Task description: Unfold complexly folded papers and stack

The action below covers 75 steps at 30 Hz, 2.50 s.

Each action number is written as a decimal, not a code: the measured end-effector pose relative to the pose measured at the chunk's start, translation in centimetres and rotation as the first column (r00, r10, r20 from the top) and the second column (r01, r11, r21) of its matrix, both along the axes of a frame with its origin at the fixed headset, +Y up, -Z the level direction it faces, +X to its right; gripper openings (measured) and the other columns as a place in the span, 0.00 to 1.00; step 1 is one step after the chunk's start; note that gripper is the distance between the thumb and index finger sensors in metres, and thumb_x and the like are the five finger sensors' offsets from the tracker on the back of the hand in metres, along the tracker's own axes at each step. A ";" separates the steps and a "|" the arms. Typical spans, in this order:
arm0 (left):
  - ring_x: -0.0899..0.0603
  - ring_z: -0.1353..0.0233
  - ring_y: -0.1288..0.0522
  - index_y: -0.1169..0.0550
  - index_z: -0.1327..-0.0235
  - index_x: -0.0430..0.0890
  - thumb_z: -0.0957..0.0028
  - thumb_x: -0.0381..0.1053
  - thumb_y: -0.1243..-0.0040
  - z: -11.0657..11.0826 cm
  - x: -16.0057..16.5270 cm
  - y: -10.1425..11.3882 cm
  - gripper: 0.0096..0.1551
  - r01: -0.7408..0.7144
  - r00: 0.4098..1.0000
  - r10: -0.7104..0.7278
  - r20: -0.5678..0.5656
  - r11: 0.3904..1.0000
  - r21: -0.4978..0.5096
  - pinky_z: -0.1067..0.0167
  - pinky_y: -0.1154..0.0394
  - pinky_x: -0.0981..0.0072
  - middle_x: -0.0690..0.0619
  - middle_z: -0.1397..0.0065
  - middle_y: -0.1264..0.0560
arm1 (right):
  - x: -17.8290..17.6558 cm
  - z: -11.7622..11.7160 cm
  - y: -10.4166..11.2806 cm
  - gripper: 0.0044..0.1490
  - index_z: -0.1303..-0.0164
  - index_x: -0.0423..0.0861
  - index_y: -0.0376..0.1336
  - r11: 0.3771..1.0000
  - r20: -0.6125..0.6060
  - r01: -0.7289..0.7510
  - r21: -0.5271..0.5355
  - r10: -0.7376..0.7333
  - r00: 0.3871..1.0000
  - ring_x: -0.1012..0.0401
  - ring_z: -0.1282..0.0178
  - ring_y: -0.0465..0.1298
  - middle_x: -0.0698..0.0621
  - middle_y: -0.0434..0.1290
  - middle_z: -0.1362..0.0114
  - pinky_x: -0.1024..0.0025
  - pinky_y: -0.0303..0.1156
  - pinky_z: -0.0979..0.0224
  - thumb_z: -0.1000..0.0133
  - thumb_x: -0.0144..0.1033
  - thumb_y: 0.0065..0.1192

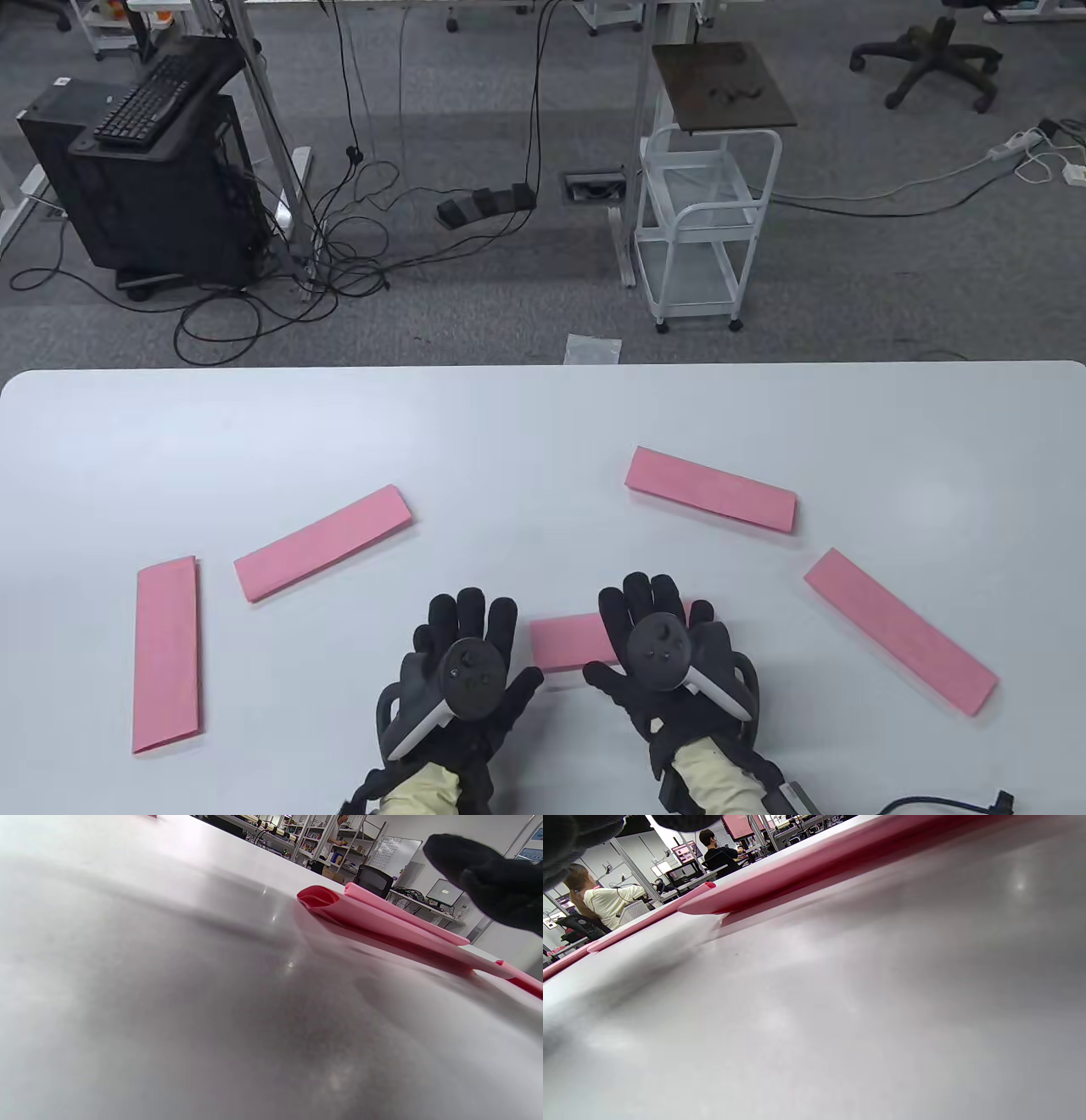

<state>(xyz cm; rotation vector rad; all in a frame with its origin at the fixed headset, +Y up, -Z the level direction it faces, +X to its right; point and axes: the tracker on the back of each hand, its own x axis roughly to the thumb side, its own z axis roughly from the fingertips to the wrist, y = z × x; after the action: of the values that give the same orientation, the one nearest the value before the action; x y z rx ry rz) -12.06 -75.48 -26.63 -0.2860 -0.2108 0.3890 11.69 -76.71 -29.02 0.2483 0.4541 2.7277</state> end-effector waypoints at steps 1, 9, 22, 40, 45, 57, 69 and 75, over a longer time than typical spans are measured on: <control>0.36 0.26 0.84 0.68 0.21 0.54 0.37 0.66 0.61 0.0 0.0 0.0 0.47 -0.001 1.000 0.001 -0.001 1.000 -0.001 0.33 0.79 0.41 0.50 0.20 0.79 | 0.0 0.0 0.0 0.49 0.21 0.63 0.28 1.000 0.000 0.003 -0.003 -0.003 1.000 0.60 0.20 0.17 0.58 0.23 0.15 0.50 0.12 0.28 0.43 0.62 0.44; 0.35 0.26 0.84 0.68 0.21 0.54 0.37 0.66 0.61 0.0 0.1 0.1 0.47 -0.043 0.999 0.043 0.006 0.999 0.001 0.32 0.79 0.41 0.49 0.20 0.79 | 0.6 -0.8 0.5 0.55 0.22 0.64 0.28 0.997 0.014 0.025 -0.070 -0.024 1.000 0.60 0.19 0.18 0.59 0.24 0.14 0.50 0.12 0.27 0.47 0.60 0.55; 0.35 0.26 0.83 0.66 0.20 0.53 0.36 0.65 0.61 0.2 -0.2 0.2 0.45 -0.045 0.999 0.045 0.008 0.999 0.007 0.32 0.78 0.41 0.49 0.20 0.79 | -1.6 -5.0 -1.2 0.60 0.25 0.67 0.28 0.932 0.012 -0.084 -0.353 0.094 0.995 0.59 0.18 0.20 0.62 0.25 0.15 0.48 0.12 0.26 0.50 0.52 0.65; 0.35 0.25 0.83 0.66 0.20 0.53 0.36 0.65 0.61 0.2 -0.3 0.2 0.45 -0.049 0.999 0.049 -0.003 0.999 0.000 0.32 0.78 0.41 0.49 0.19 0.78 | -1.7 -4.8 -1.6 0.35 0.23 0.66 0.45 0.978 0.064 -0.099 -0.183 0.113 0.992 0.56 0.14 0.37 0.59 0.41 0.12 0.47 0.29 0.18 0.41 0.43 0.49; 0.35 0.25 0.83 0.65 0.20 0.53 0.36 0.65 0.61 0.1 -0.2 0.1 0.45 -0.070 0.998 0.070 0.001 0.998 -0.007 0.32 0.78 0.41 0.49 0.19 0.78 | -0.9 -4.1 0.2 0.34 0.22 0.62 0.51 0.999 0.101 0.048 -0.026 -0.045 0.994 0.53 0.14 0.46 0.55 0.51 0.12 0.47 0.35 0.17 0.41 0.43 0.49; 0.34 0.23 0.80 0.66 0.20 0.53 0.37 0.65 0.58 -0.3 -1.0 -0.2 0.47 -0.523 0.852 0.523 -0.021 0.851 -0.052 0.30 0.76 0.38 0.47 0.16 0.73 | 0.5 -0.6 2.5 0.35 0.20 0.58 0.48 0.472 0.169 0.872 0.129 -0.877 0.450 0.49 0.15 0.49 0.50 0.53 0.13 0.45 0.39 0.18 0.39 0.44 0.46; 0.27 0.21 0.39 0.51 0.19 0.36 0.39 0.66 0.49 -1.3 -0.9 -3.1 0.51 -0.855 0.457 0.853 -0.253 0.343 -0.388 0.27 0.40 0.37 0.36 0.18 0.41 | -1.6 -0.5 1.1 0.37 0.21 0.71 0.31 -0.081 0.153 0.988 -0.134 -0.986 -0.061 0.54 0.13 0.31 0.55 0.35 0.09 0.44 0.25 0.20 0.39 0.55 0.33; 0.42 0.27 0.25 0.32 0.31 0.52 0.36 0.55 0.49 -1.1 -1.5 -3.2 0.22 -0.961 0.265 0.883 -0.386 0.209 -0.181 0.28 0.32 0.50 0.55 0.30 0.24 | -1.9 -0.6 0.5 0.37 0.20 0.69 0.33 -0.001 0.155 0.986 -0.169 -0.988 0.026 0.53 0.13 0.32 0.53 0.37 0.09 0.43 0.25 0.21 0.37 0.54 0.36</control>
<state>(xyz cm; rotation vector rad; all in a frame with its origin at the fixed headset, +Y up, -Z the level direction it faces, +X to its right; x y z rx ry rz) -13.55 -78.67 -27.73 -0.4971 -0.0726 1.7524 9.76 -76.26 -29.58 0.3369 0.3509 1.1471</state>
